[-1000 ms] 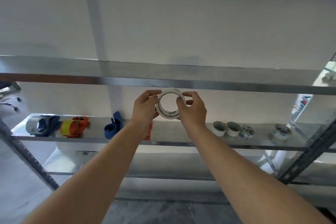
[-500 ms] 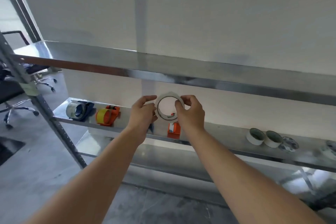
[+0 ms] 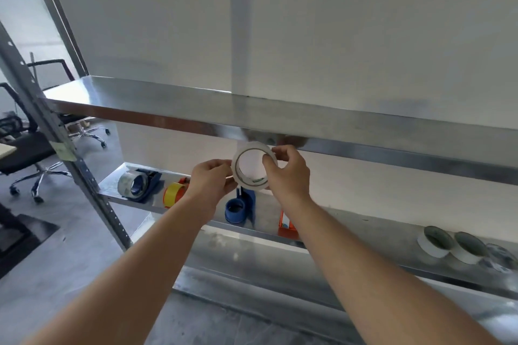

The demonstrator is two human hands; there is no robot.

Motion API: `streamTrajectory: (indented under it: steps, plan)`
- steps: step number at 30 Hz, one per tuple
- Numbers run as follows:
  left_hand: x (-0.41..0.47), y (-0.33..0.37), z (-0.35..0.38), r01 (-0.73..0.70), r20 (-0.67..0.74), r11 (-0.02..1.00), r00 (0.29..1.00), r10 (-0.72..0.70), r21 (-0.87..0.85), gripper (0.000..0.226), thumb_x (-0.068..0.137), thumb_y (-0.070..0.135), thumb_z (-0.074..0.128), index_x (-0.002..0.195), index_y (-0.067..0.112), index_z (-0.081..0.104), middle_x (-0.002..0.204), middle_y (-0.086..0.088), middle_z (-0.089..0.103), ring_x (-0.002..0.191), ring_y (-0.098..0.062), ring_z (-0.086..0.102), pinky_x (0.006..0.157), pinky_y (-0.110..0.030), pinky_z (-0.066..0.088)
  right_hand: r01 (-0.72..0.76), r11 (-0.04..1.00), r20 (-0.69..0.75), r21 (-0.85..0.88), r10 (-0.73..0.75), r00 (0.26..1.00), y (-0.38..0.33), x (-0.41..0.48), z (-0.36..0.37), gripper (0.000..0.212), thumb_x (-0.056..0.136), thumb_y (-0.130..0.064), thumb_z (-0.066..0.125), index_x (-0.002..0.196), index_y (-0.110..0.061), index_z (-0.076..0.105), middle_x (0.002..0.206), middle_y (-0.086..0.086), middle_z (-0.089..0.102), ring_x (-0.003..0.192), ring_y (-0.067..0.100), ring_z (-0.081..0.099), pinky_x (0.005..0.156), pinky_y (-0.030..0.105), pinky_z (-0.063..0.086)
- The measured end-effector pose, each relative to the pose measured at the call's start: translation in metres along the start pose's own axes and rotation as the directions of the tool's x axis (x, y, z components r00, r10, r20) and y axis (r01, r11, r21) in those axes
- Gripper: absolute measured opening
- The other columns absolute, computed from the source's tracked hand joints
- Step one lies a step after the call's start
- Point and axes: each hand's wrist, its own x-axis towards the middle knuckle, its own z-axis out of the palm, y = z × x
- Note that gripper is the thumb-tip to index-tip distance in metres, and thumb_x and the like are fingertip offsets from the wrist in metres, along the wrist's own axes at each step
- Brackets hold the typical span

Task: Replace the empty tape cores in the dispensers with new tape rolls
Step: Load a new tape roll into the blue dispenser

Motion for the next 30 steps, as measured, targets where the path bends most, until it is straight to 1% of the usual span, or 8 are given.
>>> streamTrajectory:
  steps: [6,11,16,20,25,27,28,30]
  plan:
    - [0.025,0.010,-0.027,-0.024,0.104,1.000,0.994,0.024,0.000,0.015,0.100,0.004,0.069,0.112,0.008,0.077,0.111,-0.016,0.079,0.105,-0.032,0.076,0.100,-0.045,0.062,-0.004,1.000,-0.071,0.015,0.005,0.997,-0.019,-0.002,0.033,0.019,0.091,-0.036,0.073,0.106,-0.030,0.063,0.097,-0.024,0.061,0.093,0.008,0.063,0.080,0.046,0.064]
    - [0.047,0.015,-0.055,-0.093,0.219,0.994,0.972,0.079,0.053,0.027,0.097,0.007,0.074,0.123,0.012,0.076,0.106,-0.011,0.082,0.103,-0.027,0.078,0.097,-0.040,0.063,-0.037,0.999,-0.201,0.031,0.042,0.979,-0.035,-0.019,0.067,0.017,0.093,-0.033,0.072,0.105,-0.028,0.062,0.096,-0.024,0.059,0.090,0.007,0.063,0.079,0.047,0.064]
    - [0.059,0.014,-0.081,-0.202,0.236,0.971,0.957,0.169,0.126,0.016,0.100,0.022,0.073,0.113,0.014,0.080,0.104,-0.003,0.081,0.104,-0.024,0.075,0.103,-0.045,0.059,-0.084,0.995,-0.287,0.056,0.096,0.953,-0.053,-0.041,0.100,0.017,0.094,-0.031,0.070,0.099,-0.038,0.055,0.099,-0.021,0.059,0.094,0.011,0.064,0.080,0.047,0.064]
    - [0.056,0.007,-0.091,-0.254,0.285,0.951,0.938,0.198,0.174,0.010,0.104,0.025,0.067,0.101,0.027,0.076,0.099,0.002,0.079,0.097,-0.018,0.074,0.098,-0.044,0.062,-0.100,0.995,-0.324,-0.007,0.092,0.941,-0.061,-0.047,0.114,0.018,0.098,-0.029,0.068,0.111,-0.028,0.055,0.099,-0.024,0.054,0.090,0.004,0.060,0.084,0.043,0.063]
    - [0.057,0.007,-0.095,-0.301,0.275,0.935,0.930,0.244,0.187,0.018,0.103,0.022,0.070,0.119,0.019,0.077,0.106,0.005,0.080,0.100,-0.018,0.075,0.096,-0.043,0.063,-0.148,0.988,-0.318,-0.034,0.130,0.939,-0.066,-0.051,0.117,0.018,0.099,-0.026,0.067,0.109,-0.026,0.052,0.095,-0.019,0.054,0.091,0.015,0.065,0.081,0.045,0.064]
    - [0.056,0.008,-0.094,-0.288,0.259,0.938,0.937,0.235,0.191,0.020,0.103,0.018,0.069,0.121,0.018,0.077,0.110,0.002,0.080,0.101,-0.020,0.075,0.098,-0.046,0.062,-0.188,0.979,-0.278,-0.080,0.159,0.947,-0.066,-0.052,0.112,0.021,0.098,-0.023,0.067,0.113,-0.024,0.051,0.097,-0.012,0.057,0.086,0.010,0.063,0.078,0.037,0.064]
    - [0.056,0.009,-0.094,-0.293,0.254,0.935,0.937,0.239,0.201,0.021,0.103,0.017,0.069,0.122,0.017,0.077,0.110,0.002,0.080,0.100,-0.020,0.075,0.098,-0.047,0.062,-0.200,0.972,-0.257,-0.127,0.162,0.953,-0.067,-0.053,0.108,0.023,0.098,-0.022,0.067,0.115,-0.023,0.051,0.100,-0.008,0.059,0.082,0.007,0.060,0.072,0.029,0.061]
    - [0.056,0.012,-0.094,-0.326,0.259,0.919,0.928,0.267,0.220,0.023,0.103,0.016,0.068,0.124,0.017,0.077,0.111,0.001,0.079,0.100,-0.020,0.074,0.099,-0.046,0.062,-0.188,0.950,-0.220,-0.249,0.133,0.966,-0.069,-0.052,0.101,0.026,0.098,-0.023,0.067,0.120,-0.019,0.054,0.107,-0.005,0.061,0.081,0.005,0.058,0.061,0.014,0.044]
